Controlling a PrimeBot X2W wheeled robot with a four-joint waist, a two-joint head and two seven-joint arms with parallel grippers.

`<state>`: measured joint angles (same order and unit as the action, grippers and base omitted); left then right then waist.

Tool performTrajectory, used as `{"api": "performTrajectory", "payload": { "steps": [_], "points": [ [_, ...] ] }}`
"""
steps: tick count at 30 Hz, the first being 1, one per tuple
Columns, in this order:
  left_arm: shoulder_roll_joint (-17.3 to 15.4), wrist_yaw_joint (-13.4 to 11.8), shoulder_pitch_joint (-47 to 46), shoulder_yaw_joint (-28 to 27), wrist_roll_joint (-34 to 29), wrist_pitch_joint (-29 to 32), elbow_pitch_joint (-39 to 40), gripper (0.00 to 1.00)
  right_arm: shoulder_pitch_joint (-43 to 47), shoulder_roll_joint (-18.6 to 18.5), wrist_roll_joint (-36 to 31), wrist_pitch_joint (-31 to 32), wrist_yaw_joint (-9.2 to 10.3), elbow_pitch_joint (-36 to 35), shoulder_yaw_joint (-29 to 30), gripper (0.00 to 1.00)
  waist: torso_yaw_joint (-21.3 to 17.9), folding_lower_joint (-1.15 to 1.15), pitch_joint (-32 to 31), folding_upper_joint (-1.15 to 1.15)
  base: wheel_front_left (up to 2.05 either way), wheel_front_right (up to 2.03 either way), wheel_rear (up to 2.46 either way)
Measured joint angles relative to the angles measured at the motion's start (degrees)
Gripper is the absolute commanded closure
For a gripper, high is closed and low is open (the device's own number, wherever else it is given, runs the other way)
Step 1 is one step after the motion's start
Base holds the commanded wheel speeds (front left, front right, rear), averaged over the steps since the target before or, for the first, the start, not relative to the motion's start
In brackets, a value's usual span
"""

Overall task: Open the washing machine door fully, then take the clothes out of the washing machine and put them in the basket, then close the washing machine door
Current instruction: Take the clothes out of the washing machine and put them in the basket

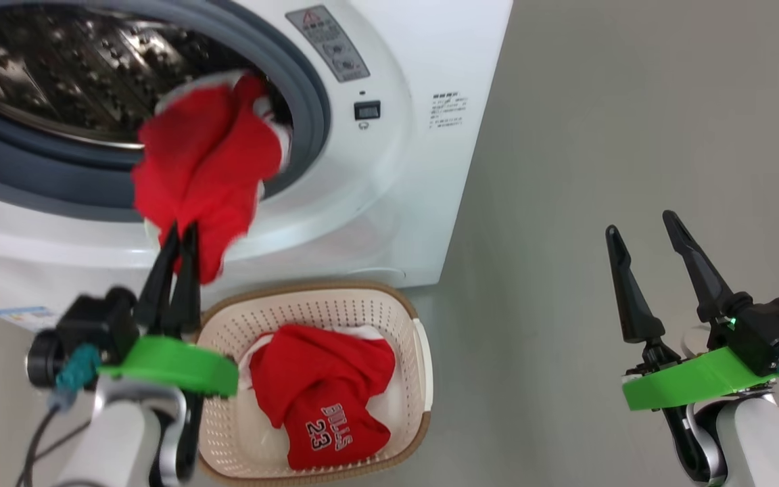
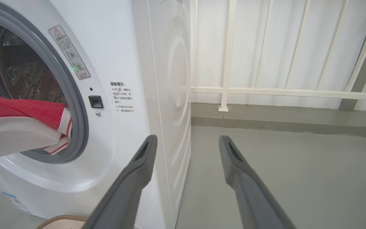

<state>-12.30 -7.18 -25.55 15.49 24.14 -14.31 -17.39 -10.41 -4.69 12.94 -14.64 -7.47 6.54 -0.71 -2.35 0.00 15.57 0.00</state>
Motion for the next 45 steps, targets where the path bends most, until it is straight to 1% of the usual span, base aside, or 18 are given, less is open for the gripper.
{"api": "performTrajectory", "payload": {
  "steps": [4,8,14,19,21,26,28,29,35,39,45],
  "points": [
    [-0.6,-1.5,5.3,0.0,-0.2,0.0,4.7,1.0,1.1,0.2,0.0,0.0,0.0,0.1,0.3,0.0,0.0,0.0,-2.2,0.0,0.0,0.0,0.0],
    [-0.8,-2.2,9.4,0.3,-0.2,0.7,9.4,1.0,2.6,0.4,-0.4,0.0,0.01,0.2,1.0,0.0,0.2,0.0,-4.0,0.0,0.0,0.0,0.0],
    [-1.4,-4.5,12.6,0.5,-0.2,2.2,16.1,1.0,3.2,0.6,-0.5,0.0,0.01,0.1,1.2,0.0,0.8,0.0,-5.0,0.0,0.0,0.0,0.0],
    [-1.4,-6.0,15.4,0.7,-0.5,3.2,20.7,1.0,3.2,0.8,-0.4,0.0,0.0,0.0,1.2,0.0,0.5,0.0,-5.0,0.0,0.0,0.0,0.0],
    [-1.4,-6.5,16.2,0.9,-0.5,3.6,21.8,1.0,3.2,0.8,-0.4,0.0,0.0,0.0,1.3,0.0,0.4,0.0,-4.9,0.0,0.0,0.0,0.0],
    [-1.1,-6.5,16.5,1.4,-0.4,3.7,21.8,1.0,3.2,0.8,-0.4,0.0,0.0,0.0,1.2,0.0,0.2,0.0,-4.0,0.0,0.0,0.0,0.0],
    [-0.5,-6.5,16.5,1.8,0.0,3.9,20.7,1.0,3.2,0.8,-0.4,0.0,0.0,0.0,1.1,0.0,0.0,0.0,-3.5,0.0,0.0,0.0,0.0],
    [0.0,-6.3,16.3,2.3,0.8,4.4,18.7,1.0,3.1,0.7,-0.4,0.0,0.0,-0.1,1.0,0.0,-0.1,0.0,-2.9,0.0,0.0,0.0,0.0],
    [2.3,-4.0,13.4,3.4,3.2,5.4,9.9,1.0,2.9,0.5,-0.4,0.0,0.0,-0.1,0.6,0.0,-0.4,0.0,-0.6,0.0,0.0,0.0,0.0],
    [3.9,-2.3,9.9,3.6,5.6,5.7,2.2,1.0,1.8,0.4,-0.4,0.0,0.0,-0.3,0.4,0.0,-0.5,0.0,1.1,0.0,0.0,0.0,0.0],
    [6.3,0.2,5.0,4.3,7.2,6.3,-10.7,1.0,0.3,0.0,-0.3,0.0,0.0,-0.4,-0.3,0.0,-0.6,0.0,3.9,0.0,0.0,0.0,0.0]
  ]
}}
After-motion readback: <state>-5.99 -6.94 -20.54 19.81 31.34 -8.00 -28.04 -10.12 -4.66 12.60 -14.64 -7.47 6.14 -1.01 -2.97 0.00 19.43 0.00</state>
